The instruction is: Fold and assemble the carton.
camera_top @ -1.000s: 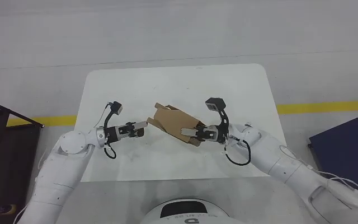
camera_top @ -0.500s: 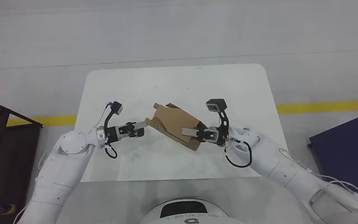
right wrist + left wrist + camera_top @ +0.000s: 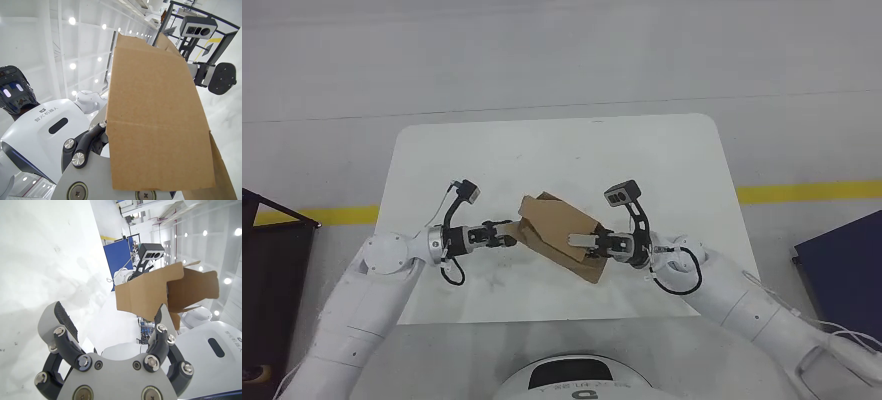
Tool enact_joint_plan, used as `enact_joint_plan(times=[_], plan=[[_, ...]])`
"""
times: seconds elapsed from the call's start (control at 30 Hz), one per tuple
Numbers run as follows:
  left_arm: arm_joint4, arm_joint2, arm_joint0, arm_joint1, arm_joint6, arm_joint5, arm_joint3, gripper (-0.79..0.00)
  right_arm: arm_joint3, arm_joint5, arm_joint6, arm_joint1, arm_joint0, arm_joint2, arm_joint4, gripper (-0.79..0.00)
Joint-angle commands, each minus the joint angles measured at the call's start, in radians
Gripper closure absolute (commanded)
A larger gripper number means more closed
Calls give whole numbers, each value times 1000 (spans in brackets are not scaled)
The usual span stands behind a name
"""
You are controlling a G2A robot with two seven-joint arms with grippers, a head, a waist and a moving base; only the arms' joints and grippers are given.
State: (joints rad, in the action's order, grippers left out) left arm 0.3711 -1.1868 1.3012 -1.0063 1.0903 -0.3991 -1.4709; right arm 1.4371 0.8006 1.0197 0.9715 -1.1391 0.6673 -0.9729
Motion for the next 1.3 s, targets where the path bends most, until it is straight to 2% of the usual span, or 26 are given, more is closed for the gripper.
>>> enact_joint_plan(times=[0.0,0.4,0.6,0.97,1.27], plan=[[-7,11,-12,-2,2,3,-7,-785,1,-13,13,6,2,-2,-3,0],[-75,77,-42,-11,12,16,-37,-785,4,-78,78,45,9,14,-23,0],[-39,84,-53,-14,11,22,-36,-785,-3,-102,102,62,1,33,-24,0],[31,15,-50,-5,-9,10,18,-785,-5,-128,128,82,-29,93,-2,0],[41,-35,-18,8,36,-17,-5,-785,3,-151,151,95,-48,122,24,0]])
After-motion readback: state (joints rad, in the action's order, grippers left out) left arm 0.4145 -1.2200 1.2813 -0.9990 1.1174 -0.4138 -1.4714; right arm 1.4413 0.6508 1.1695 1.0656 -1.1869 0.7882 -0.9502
